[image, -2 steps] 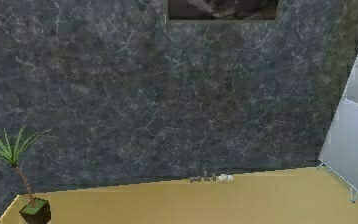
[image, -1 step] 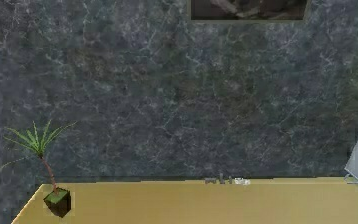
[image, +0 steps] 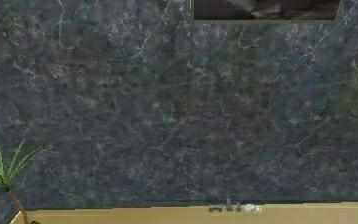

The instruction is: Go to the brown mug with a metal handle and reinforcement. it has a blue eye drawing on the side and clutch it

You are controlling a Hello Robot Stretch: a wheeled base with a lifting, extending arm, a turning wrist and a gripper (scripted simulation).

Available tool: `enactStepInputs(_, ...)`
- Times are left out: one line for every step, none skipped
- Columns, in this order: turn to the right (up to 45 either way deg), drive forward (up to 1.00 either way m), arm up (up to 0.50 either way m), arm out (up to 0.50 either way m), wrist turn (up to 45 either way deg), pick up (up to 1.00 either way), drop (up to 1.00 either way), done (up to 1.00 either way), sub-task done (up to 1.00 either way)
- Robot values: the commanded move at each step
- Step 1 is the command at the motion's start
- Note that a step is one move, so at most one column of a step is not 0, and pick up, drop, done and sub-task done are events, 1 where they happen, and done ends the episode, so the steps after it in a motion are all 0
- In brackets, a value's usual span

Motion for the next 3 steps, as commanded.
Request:
enactStepInputs(45.0,0.0,0.0,0.0,0.0,0.0,0.0,0.0,0.0)
enactStepInputs(42.0,0.0,0.0,0.0,0.0,0.0,0.0,0.0,0.0)
enactStepInputs(0.0,0.85,0.0,0.0,0.0,0.0,0.0,0.0,0.0)
